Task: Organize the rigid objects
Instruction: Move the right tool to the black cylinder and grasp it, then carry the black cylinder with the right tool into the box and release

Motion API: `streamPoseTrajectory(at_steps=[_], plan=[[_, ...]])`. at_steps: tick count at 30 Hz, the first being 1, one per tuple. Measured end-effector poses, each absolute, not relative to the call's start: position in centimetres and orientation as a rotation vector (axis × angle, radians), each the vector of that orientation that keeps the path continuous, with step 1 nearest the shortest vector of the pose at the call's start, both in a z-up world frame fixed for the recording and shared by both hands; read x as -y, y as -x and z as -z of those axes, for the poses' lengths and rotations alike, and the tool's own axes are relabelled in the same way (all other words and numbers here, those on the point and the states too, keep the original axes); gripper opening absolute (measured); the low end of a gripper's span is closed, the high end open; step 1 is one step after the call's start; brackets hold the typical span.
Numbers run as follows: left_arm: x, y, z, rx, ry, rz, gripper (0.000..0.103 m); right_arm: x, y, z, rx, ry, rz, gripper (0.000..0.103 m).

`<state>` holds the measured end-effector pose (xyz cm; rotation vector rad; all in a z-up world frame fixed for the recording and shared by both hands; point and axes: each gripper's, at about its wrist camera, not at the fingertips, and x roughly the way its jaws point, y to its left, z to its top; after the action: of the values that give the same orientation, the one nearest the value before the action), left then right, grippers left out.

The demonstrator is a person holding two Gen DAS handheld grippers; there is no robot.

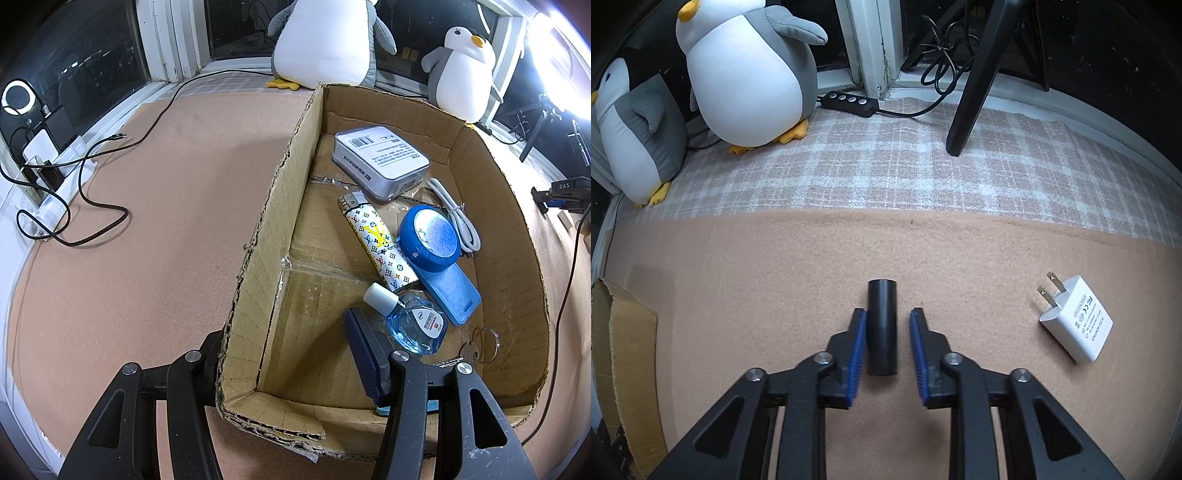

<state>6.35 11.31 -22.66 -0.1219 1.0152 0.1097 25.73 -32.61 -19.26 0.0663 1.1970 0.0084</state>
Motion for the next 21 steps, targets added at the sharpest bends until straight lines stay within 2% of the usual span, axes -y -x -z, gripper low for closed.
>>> streamPoseTrajectory(at_steps=[11, 21], plan=[[-11.3, -6.4, 22.7, -1.015, 0.122, -0.11, 0.058, 31.3, -24.2, 18.1, -1.172, -0.078, -0.08, 0.015], [-11.3, -6.3, 22.7, -1.013, 0.124, -0.11, 0.058, 22.1, -18.6, 13.8, -1.1, -0.021, -0.341, 0.015]])
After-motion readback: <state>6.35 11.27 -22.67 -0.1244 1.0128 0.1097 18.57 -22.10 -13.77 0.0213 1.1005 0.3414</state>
